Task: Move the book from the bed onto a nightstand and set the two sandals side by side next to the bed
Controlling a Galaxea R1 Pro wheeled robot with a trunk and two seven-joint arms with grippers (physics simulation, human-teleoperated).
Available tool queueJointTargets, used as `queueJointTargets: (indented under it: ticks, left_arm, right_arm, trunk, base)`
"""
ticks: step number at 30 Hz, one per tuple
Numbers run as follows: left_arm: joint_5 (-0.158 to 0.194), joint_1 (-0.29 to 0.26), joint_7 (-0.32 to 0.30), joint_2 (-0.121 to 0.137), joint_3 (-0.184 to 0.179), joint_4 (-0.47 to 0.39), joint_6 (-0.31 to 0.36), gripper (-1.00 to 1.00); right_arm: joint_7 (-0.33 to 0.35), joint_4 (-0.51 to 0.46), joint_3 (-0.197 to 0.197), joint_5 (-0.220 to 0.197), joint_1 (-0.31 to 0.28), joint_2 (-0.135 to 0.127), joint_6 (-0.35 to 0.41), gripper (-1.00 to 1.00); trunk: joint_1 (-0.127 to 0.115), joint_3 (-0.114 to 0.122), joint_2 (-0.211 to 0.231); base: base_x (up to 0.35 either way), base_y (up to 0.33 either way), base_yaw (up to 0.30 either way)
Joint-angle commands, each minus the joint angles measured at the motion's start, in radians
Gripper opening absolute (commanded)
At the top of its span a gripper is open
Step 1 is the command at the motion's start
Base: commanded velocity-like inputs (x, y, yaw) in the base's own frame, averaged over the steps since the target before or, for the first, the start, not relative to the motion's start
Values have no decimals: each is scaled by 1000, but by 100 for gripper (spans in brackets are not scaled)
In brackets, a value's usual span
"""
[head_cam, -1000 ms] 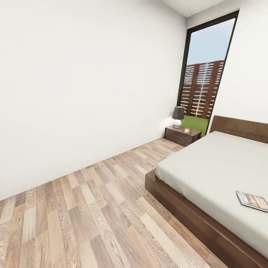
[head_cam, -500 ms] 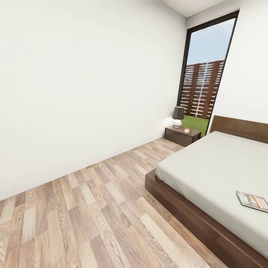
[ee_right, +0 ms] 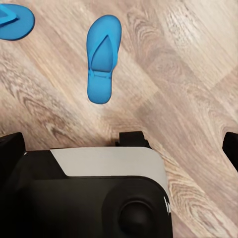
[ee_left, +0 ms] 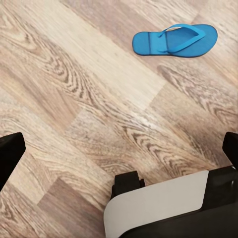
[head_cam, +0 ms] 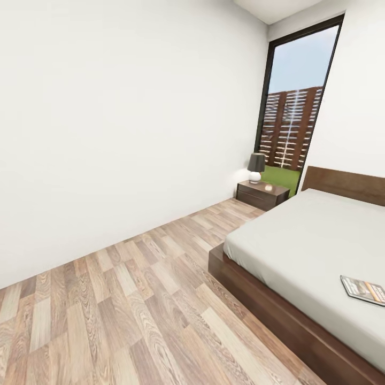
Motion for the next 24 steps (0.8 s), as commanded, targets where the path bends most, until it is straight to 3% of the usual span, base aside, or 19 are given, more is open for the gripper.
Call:
queueJointTargets:
  ticks: [1, 6, 14, 24]
  left_arm:
    - [-3, 0, 3, 0, -4, 1, -3, 100]
    - [-3, -1, 2, 1, -4, 0, -3, 100]
    - [-3, -2, 2, 3, -4, -1, -3, 100]
    - [-2, -2, 2, 5, -3, -2, -3, 100]
  right_arm:
    - [-1, -1, -5, -2, -1, 1, -4, 100]
    - [-7, -15, -8, -5, -7, 10, 2, 100]
    - [-46, -26, -11, -6, -67, 28, 20, 100]
    - [-137, -28, -12, -7, -171, 54, 139, 100]
  trunk:
    - [0, -1, -1]
    - [0, -1, -1]
    - [0, -1, -1]
    - [0, -1, -1]
  base:
    - [6, 0, 0]
    - [3, 0, 0]
    - [0, 0, 0]
    - [0, 0, 0]
